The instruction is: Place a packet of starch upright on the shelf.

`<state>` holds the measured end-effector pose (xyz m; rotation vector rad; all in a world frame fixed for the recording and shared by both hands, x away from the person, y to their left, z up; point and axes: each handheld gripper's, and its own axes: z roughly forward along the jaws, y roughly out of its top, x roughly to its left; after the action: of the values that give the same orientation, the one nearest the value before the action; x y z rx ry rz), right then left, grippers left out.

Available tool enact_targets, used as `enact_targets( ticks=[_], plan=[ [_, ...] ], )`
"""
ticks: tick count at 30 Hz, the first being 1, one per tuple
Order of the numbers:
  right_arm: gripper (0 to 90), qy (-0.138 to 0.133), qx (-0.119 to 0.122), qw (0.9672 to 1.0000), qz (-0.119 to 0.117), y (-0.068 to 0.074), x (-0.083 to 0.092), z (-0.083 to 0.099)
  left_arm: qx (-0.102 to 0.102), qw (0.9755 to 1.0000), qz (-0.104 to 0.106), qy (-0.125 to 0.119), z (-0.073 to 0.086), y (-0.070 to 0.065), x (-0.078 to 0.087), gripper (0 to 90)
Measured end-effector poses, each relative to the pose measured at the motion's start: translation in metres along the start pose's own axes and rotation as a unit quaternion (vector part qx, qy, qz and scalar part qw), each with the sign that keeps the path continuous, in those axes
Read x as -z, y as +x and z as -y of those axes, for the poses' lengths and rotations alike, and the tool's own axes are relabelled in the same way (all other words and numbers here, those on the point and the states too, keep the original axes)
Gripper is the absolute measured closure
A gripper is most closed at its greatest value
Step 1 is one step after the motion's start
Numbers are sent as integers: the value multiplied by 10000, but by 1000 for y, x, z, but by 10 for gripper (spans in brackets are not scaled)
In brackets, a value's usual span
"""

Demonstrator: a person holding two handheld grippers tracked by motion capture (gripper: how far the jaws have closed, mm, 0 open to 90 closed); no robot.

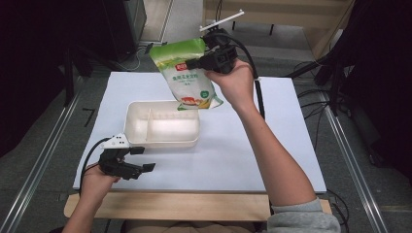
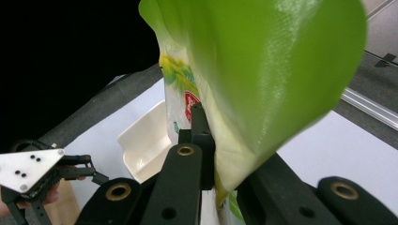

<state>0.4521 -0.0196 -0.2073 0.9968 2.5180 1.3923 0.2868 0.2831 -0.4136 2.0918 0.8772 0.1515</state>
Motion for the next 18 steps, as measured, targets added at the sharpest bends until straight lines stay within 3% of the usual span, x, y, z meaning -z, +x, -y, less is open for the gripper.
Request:
enact_targets(
  ticks=[5, 9, 18],
  plan=[
    [896, 74, 40, 10000, -31, 8, -15, -5, 23, 10000, 70, -62, 0, 0, 0, 216],
    [896, 154, 55, 9998, -68, 15, -31, -8, -3, 10000, -38, -33, 0, -1, 1, 216],
    [896, 343, 121, 9993, -100, 27, -67, -9, 22, 10000, -15, -68, 0, 1, 3, 217]
  ],
)
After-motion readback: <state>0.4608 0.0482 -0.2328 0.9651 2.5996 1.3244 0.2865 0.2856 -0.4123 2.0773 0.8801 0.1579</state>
